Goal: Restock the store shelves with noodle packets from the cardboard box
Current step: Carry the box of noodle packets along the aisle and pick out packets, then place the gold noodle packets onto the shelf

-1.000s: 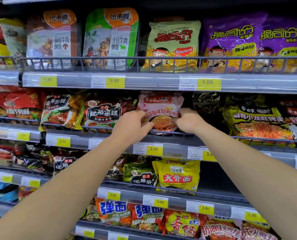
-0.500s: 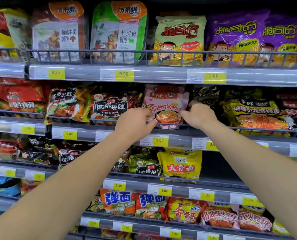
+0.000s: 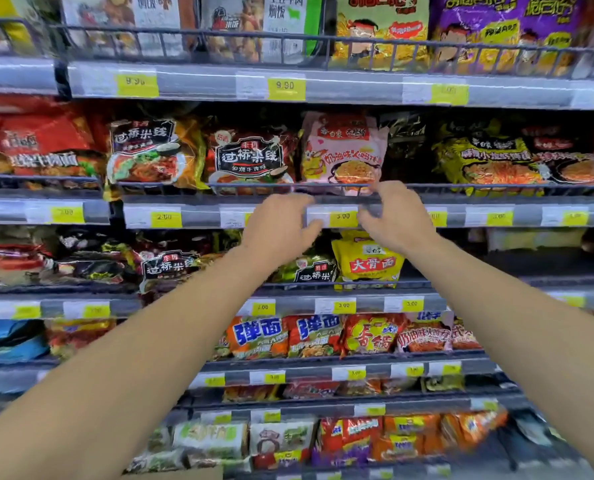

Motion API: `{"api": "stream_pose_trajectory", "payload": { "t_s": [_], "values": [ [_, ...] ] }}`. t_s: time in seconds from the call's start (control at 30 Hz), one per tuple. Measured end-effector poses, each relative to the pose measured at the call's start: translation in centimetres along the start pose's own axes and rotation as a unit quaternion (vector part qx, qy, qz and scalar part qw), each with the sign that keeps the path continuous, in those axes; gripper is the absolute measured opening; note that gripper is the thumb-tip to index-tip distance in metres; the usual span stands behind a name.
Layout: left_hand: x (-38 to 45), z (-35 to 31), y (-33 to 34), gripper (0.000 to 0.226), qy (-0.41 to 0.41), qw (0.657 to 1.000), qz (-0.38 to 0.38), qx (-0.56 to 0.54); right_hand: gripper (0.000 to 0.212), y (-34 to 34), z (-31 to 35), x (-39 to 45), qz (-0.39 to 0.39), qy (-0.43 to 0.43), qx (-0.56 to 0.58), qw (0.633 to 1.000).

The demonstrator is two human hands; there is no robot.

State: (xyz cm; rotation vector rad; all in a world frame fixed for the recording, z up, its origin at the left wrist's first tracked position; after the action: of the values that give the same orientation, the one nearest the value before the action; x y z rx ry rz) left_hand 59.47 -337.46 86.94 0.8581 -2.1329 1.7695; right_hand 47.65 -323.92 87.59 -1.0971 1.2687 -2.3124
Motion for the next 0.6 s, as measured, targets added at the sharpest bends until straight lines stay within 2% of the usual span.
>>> {"api": "stream_pose_trajectory", "payload": {
  "t_s": [0.1, 0.27, 0.6],
  "values": [
    [-3.1, 1.2, 0.5, 0.052, -0.024, 0.999, 0.029, -0.021, 0.053, 2.1, 1.2, -3.5, 0.042, 0.010, -0.016, 0.999],
    [-9.6, 2.7, 1.7, 0.051, -0.077, 0.995, 0.057, -0.029, 0.064, 6.3, 4.0, -10.3, 0.116, -0.021, -0.037, 0.992],
    [-30.8, 5.3, 6.7, 0.057, -0.175, 0.959, 0.222, -0.023, 0.065, 16.3, 8.6, -29.4, 0.295, -0.017, 0.009, 0.955]
  ]
}}
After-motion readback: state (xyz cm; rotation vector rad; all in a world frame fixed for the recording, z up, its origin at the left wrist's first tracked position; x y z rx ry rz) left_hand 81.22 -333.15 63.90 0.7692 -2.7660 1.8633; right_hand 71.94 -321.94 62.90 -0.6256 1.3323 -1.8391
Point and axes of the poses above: each hand's wrist, its own x-axis towards the middle knuckle, its own y-axis out of the palm, z = x × y, the point moved 10 cm from there along x, towards the middle knuckle, and after that the axes turned 1 degree about -y, right-handed, at the moved point
